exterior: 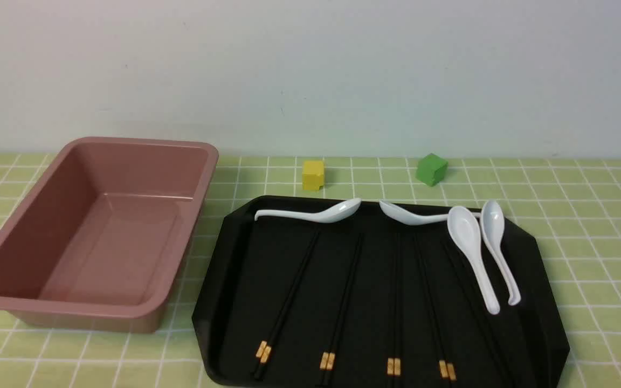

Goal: On green tablecloth take chopsticks from black tray and put them in box.
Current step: 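Reach over to the black tray and grasp a pair of chopsticks with the left gripper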

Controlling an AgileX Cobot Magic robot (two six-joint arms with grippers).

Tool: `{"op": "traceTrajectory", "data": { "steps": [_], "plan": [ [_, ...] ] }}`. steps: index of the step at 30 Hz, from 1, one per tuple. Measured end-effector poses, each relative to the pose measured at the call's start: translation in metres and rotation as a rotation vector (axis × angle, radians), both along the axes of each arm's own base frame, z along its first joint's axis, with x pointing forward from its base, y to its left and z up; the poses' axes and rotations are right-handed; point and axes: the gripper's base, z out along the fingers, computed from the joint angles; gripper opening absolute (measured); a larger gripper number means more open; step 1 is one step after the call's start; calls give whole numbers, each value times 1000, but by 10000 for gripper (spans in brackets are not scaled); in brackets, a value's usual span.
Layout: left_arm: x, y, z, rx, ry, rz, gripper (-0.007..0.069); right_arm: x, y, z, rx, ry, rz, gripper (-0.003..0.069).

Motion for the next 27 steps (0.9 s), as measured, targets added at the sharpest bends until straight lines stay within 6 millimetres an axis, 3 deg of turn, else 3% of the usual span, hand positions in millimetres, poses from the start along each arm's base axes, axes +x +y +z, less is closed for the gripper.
{"op": "traceTrajectory", "data": {
  "steps": [27],
  "plan": [
    [0, 1, 0, 20, -3, 1, 238, 0, 0, 0, 0, 0, 0, 240]
  ]
}}
